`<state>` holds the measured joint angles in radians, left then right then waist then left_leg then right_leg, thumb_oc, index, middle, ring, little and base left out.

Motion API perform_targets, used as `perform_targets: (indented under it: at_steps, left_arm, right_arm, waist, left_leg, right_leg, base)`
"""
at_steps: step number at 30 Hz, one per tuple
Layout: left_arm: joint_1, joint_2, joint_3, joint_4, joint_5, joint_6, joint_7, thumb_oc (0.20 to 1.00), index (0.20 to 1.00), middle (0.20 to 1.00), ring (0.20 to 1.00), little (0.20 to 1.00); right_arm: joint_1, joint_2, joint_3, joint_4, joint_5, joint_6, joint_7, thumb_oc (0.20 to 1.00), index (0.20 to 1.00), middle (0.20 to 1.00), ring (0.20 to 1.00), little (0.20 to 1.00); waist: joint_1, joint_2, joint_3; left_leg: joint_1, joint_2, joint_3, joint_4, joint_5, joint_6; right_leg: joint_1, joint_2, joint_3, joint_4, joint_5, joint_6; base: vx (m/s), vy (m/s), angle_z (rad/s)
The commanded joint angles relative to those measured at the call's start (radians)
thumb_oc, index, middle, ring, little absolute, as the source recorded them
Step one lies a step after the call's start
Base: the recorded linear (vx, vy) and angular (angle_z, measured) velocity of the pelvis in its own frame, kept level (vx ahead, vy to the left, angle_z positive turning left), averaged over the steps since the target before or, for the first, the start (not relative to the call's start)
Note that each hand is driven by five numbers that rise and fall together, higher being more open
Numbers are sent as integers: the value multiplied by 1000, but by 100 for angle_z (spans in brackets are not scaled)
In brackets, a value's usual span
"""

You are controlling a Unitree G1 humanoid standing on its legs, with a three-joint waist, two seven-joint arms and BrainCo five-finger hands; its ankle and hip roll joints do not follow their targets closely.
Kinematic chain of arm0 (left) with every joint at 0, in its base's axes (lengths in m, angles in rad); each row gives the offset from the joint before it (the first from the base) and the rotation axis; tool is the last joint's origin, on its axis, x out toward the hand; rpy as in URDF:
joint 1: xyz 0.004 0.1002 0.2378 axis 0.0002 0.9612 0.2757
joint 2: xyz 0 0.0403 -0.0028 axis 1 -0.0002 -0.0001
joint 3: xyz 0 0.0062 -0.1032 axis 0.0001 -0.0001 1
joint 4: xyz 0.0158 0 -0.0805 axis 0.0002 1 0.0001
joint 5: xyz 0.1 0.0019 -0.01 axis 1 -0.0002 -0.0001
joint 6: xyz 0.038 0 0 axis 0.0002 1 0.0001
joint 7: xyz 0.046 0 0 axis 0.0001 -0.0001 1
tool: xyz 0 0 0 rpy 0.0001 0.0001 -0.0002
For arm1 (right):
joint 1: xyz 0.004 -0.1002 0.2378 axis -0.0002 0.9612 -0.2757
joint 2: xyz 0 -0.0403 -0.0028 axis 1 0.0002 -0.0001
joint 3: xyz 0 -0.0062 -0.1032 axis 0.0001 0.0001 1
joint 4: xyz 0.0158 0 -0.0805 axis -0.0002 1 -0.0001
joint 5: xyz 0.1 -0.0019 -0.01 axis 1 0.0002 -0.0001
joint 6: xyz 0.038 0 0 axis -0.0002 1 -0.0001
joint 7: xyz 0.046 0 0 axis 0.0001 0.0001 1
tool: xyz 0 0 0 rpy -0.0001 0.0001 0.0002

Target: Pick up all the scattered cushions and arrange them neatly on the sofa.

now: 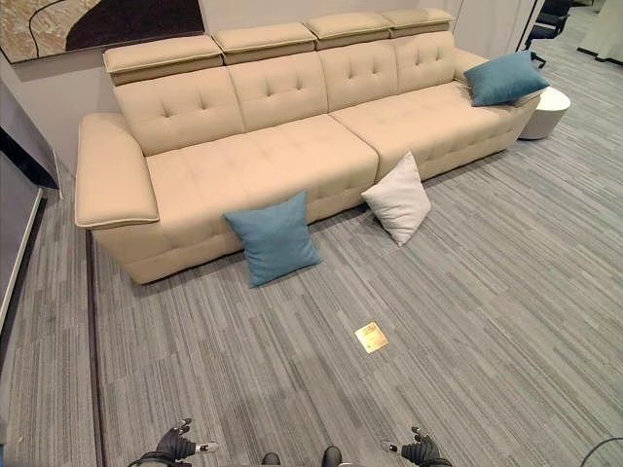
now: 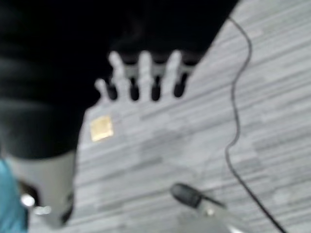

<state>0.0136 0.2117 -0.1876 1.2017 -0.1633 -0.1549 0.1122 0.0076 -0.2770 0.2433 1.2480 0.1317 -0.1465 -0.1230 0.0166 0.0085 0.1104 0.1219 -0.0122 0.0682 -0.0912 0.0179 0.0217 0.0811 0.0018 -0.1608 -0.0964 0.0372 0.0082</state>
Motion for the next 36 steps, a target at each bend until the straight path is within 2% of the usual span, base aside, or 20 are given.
perform_targets:
  at_steps: [1,16,18,20,21,22,23,24,25,27,28,29,30,31,32,33,36]
  left_arm:
    - [-74,8,5,53,31,-9,-6,1000,1000,1000,1000,1000]
    - [-87,4,-6,66,45,2,-14,1000,1000,1000,1000,1000]
    - [-90,7,-9,66,44,1,-11,1000,1000,1000,1000,1000]
    - [-93,13,-11,66,42,2,-8,1000,1000,1000,1000,1000]
    - [-94,17,-9,69,36,4,-7,1000,1000,1000,1000,1000]
    - [-105,22,-17,67,30,4,-1,1000,1000,1000,1000,1000]
    - [-110,22,-20,65,29,4,-2,1000,1000,1000,1000,1000]
    - [-115,21,-24,64,31,4,-3,1000,1000,1000,1000,1000]
    - [-119,20,-28,62,32,1,-6,1000,1000,1000,1000,1000]
    - [-130,19,-26,53,22,0,-5,1000,1000,1000,1000,1000]
    - [-136,19,-27,55,22,5,-4,1000,1000,1000,1000,1000]
    - [-140,7,-43,51,21,-2,-6,1000,1000,1000,1000,1000]
    - [-142,2,-52,47,19,-3,-6,1000,1000,1000,1000,1000]
    - [-164,1,-73,31,9,-3,-14,1000,1000,1000,1000,1000]
    - [-186,2,-84,15,-4,-8,-14,1000,1000,1000,1000,1000]
    - [-187,3,-86,14,-10,-7,-12,1000,1000,1000,1000,1000]
    - [-173,3,-89,13,-16,-10,-8,1000,1000,1000,1000,1000]
  right_arm:
    - [-47,-1,6,18,-10,-10,-7,1000,1000,1000,1000,1000]
    - [-84,3,24,9,-19,-1,-1,1000,1000,1000,1000,1000]
    - [-98,7,29,4,-16,1,0,1000,1000,1000,1000,1000]
    - [-109,12,32,-2,-18,4,0,1000,1000,1000,1000,1000]
    - [-111,12,28,-10,-8,3,1,1000,1000,1000,1000,1000]
    - [-124,16,32,-25,5,2,-3,1000,1000,1000,1000,1000]
    - [-127,17,34,-28,9,2,-2,1000,1000,1000,1000,1000]
    - [-127,18,36,-31,10,2,-3,1000,1000,1000,1000,1000]
    - [-128,15,41,-33,10,0,0,1000,1000,1000,1000,1000]
    - [-135,9,53,-44,7,-3,2,1000,1000,1000,1000,1000]
    - [-133,7,56,-42,8,0,1,1000,1000,1000,1000,1000]
    - [-119,10,68,-38,18,-4,8,1000,1000,1000,1000,1000]
    - [-110,7,66,-34,22,-3,10,1000,1000,1000,1000,1000]
    - [-100,-2,57,-41,45,-11,6,1000,1000,1000,1000,1000]
    - [-101,-5,60,-45,57,-14,1,1000,1000,1000,1000,1000]
    - [-103,-4,61,-44,62,-10,1,1000,1000,1000,1000,1000]
    - [-106,-7,63,-58,69,-15,4,1000,1000,1000,1000,1000]
  waist:
    - [7,-34,21]
    - [29,-47,36]
    - [38,-47,46]
    - [46,-38,64]
    - [36,-37,79]
    - [24,-33,100]
    - [21,-29,105]
    - [21,-29,106]
    - [16,-29,103]
    - [14,-41,107]
    - [8,-45,109]
    - [-3,-52,95]
    - [-5,-53,91]
    - [-13,-69,110]
    - [-4,-88,133]
    - [-3,-92,135]
    - [13,-96,119]
  left_leg:
    - [-10,-1,-25,4,-10,-49]
    - [-20,-14,-8,38,-37,-27]
    - [-39,-22,-9,63,-48,-15]
    - [-45,-32,-15,66,-54,8]
    - [-43,-38,-28,67,-54,17]
    - [-40,-35,-46,69,-55,28]
    - [-39,-32,-52,71,-58,29]
    - [-36,-32,-53,74,-65,30]
    - [-20,-35,-58,70,-76,27]
    - [2,-42,-66,69,-99,19]
    - [8,-42,-71,79,-109,15]
    - [8,-26,-93,163,-106,-23]
    - [-3,-16,-96,202,-85,-48]
    - [-93,18,-49,372,8,-103]
    - [-166,22,-43,483,15,-103]
    - [-193,19,-37,499,15,-98]
    - [-251,-4,-19,308,-17,-65]
  right_leg:
    - [49,-76,-18,9,-18,101]
    - [39,-90,6,19,-9,113]
    - [15,-104,16,62,-13,119]
    - [-55,-130,13,202,-20,139]
    - [-103,-142,29,300,14,153]
    - [-152,-130,51,390,34,152]
    - [-173,-122,60,415,25,148]
    - [-188,-117,57,415,17,143]
    - [-201,-91,58,361,-14,126]
    - [-228,-72,21,245,7,112]
    - [-232,-60,25,226,13,110]
    - [-174,-33,84,180,-7,84]
    - [-143,-26,74,159,-13,72]
    - [-99,-37,44,139,-14,45]
    - [-63,-40,30,122,-28,24]
    - [-46,-40,26,112,-35,18]
    - [0,-33,21,83,-66,32]
  base:
    - [0,0,0]
    - [14,23,-3]
    - [14,139,-28]
    - [21,193,-23]
    - [45,162,-14]
    - [56,138,-6]
    - [73,79,21]
    - [169,22,27]
    - [214,-20,17]
    - [279,-119,-13]
    - [449,-264,-3]
    - [411,-260,13]
    - [421,-379,103]
    - [219,-344,143]
    - [208,-322,228]
    - [259,-211,162]
    - [310,-53,-8]
